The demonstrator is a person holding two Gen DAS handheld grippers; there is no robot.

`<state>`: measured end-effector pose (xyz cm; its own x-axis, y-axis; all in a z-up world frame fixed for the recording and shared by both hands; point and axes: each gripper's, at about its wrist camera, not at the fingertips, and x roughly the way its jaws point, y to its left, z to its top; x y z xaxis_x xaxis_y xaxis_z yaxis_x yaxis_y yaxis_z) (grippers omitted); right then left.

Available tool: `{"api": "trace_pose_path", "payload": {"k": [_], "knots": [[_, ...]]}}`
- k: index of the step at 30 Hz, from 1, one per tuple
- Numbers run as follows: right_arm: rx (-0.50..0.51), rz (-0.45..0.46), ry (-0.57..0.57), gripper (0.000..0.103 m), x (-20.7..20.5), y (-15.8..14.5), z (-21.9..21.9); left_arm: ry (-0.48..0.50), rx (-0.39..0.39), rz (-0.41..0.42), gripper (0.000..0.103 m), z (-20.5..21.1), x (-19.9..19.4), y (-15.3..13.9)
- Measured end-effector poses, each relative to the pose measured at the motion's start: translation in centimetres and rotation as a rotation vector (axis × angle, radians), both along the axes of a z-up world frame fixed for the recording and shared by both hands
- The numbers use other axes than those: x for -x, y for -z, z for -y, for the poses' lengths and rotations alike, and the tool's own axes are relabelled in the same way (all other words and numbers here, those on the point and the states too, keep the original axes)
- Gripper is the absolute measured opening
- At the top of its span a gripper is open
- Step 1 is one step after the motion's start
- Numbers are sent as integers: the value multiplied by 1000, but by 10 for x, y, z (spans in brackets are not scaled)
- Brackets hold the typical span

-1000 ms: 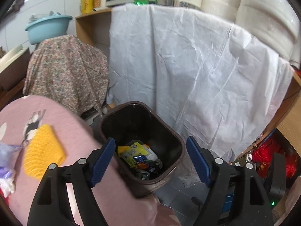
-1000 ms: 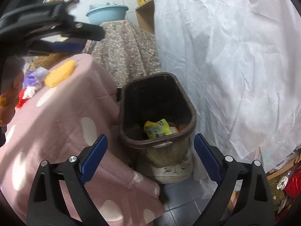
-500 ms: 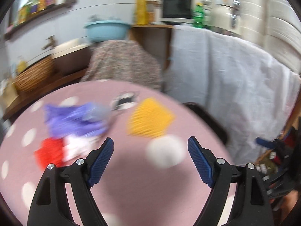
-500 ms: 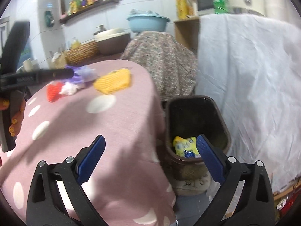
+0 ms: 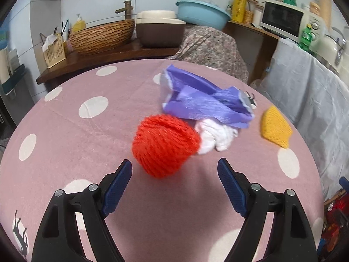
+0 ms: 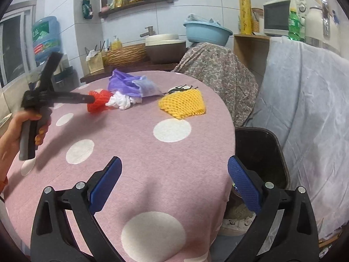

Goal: Collect trash
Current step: 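Return to the table and grasp the red foam net with the left tool, then grasp the yellow foam net with the right tool while the left tool holds the red net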

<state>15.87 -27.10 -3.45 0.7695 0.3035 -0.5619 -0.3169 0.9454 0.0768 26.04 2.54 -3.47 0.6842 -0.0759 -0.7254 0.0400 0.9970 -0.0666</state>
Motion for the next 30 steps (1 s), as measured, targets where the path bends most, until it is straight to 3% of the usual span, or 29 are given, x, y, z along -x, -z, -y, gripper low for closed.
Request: {"api": "trace_pose_path", "payload": {"k": [6,9,12,23,30], "knots": [[15,12,-5,96,6,-7,-4,-29,10,-81,51,-18,-29,18],[11,11,-9,96,5,-10,-5,-31,12,-90,32,-20,-31,24],[9,8,-22,96,2,-10,-8,-32,34,-82,21,-22,-26,23],[-6,-50,-100,96,-36,-6,-33,-7,89,16,16,-30,22,-5],[60,-102,-87,96,-105,-4,-47,40,117,73,16,-21,68,-22]]}}
